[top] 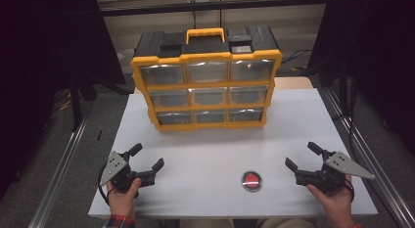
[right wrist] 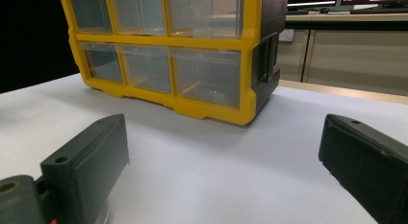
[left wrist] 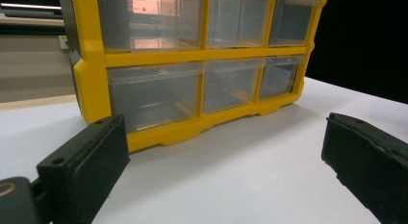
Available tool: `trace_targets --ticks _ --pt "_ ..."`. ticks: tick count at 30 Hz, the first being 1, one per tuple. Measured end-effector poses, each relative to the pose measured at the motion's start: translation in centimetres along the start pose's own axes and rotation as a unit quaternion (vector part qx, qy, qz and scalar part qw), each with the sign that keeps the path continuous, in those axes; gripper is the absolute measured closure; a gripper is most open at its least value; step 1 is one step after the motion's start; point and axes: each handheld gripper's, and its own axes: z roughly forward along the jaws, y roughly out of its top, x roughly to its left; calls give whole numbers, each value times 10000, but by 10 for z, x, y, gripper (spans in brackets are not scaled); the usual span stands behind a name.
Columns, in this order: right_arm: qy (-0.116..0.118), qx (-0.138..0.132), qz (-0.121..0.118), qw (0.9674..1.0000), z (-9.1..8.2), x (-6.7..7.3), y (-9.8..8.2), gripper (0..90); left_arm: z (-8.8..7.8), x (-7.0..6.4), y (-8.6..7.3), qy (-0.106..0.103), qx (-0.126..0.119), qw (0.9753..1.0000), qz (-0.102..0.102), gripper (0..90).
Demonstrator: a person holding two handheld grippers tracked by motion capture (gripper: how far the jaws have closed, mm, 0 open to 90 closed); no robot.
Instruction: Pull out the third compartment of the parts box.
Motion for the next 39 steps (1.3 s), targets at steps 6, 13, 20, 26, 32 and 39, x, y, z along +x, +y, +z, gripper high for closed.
trace_targets --ticks 6,13,20,26,32,39 --pt "-38 58 2 10000 1 1 0 29 0 0 0 -6 38 10000 25 26" --pt "-95 157 10 9998 3 1 1 27 1 0 -1 -54 93 9999 96 26" --pt "-272 253 74 9993 8 2 6 27 3 -4 -1 -19 89 10000 27 27" --pt "-356 327 67 9988 11 3 10 28 2 -3 -1 -69 105 9999 80 28" --pt "-435 369 113 9983 15 2 16 28 4 -4 -2 -52 72 10000 2 28" --pt "-600 386 220 9972 24 1 25 27 3 -3 -1 31 94 9999 40 28"
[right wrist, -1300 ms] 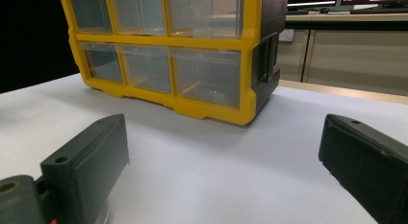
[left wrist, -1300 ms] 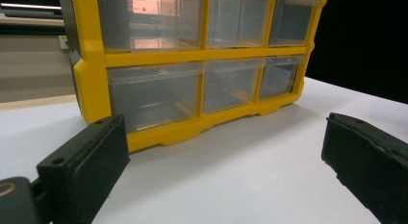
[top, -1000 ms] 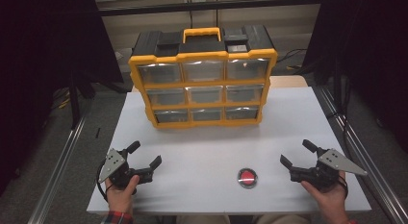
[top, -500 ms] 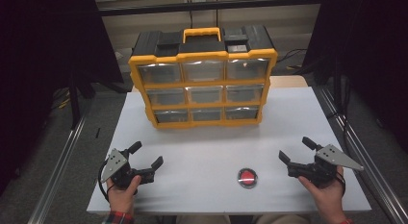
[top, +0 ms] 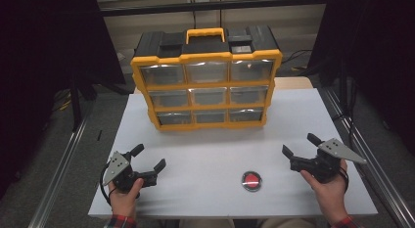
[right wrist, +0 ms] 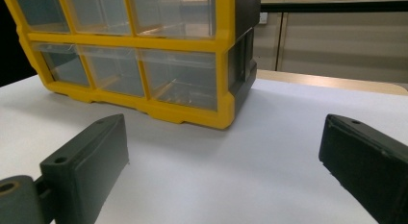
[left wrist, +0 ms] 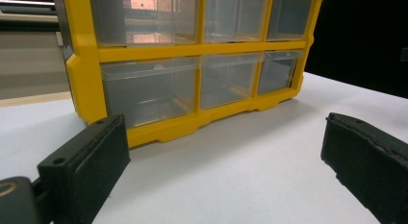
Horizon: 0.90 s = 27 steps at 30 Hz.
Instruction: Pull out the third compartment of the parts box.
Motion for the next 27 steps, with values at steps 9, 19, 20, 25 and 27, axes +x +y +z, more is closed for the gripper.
trace_targets --ticks 9,19,20,25,27 --pt "-90 62 25 9999 7 2 9 28 0 -1 0 2 1 10000 -75 28" --pt "-172 76 45 9998 17 8 21 29 0 0 0 -39 86 10000 14 28" --pt "-172 81 57 9998 19 10 23 31 0 0 0 -32 71 10000 15 28" --pt "-212 74 81 9997 24 13 29 31 1 0 0 -51 58 10000 17 28" --pt "-222 60 67 9997 25 14 32 33 2 0 0 -50 66 10000 12 28"
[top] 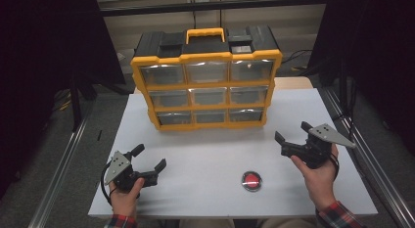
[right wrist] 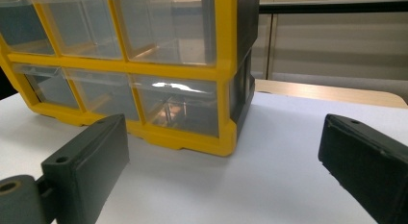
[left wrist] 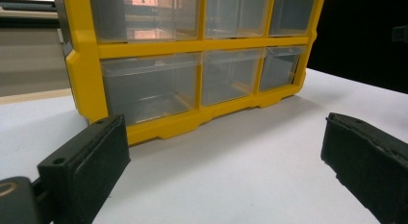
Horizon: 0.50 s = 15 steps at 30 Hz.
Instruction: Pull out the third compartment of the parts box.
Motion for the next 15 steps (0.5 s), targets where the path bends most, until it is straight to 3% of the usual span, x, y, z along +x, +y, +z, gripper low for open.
trace_targets --ticks 15 --pt "-118 -46 -14 9999 11 11 23 34 0 0 0 44 12 10000 -8 28"
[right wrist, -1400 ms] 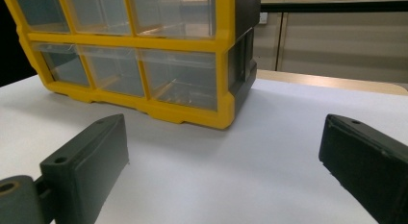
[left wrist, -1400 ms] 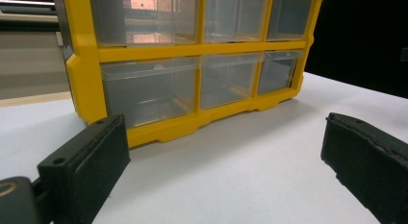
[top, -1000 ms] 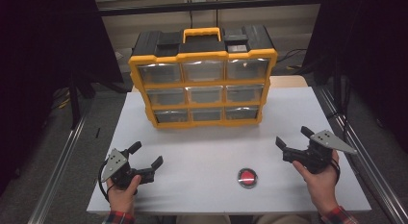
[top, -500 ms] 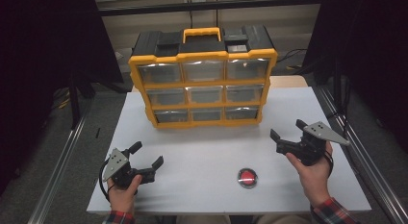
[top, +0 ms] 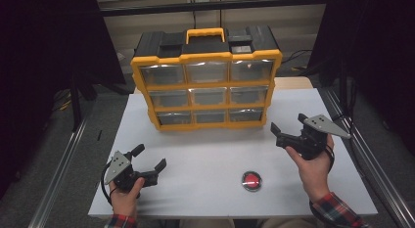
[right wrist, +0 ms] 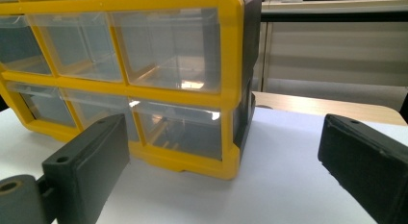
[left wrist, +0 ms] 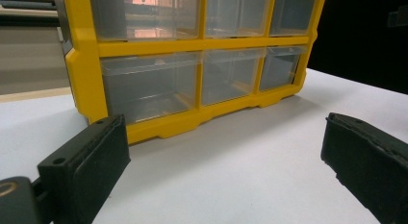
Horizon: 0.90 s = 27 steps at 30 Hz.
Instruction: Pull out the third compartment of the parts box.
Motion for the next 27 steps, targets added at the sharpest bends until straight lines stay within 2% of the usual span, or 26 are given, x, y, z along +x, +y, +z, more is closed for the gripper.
trace_targets --ticks 10,27 --pt "-29 -24 -25 10000 5 7 15 34 0 0 0 -35 -22 10000 -15 28" --pt "-220 -109 -9 9997 15 17 35 34 0 0 0 -36 -29 10000 -15 28"
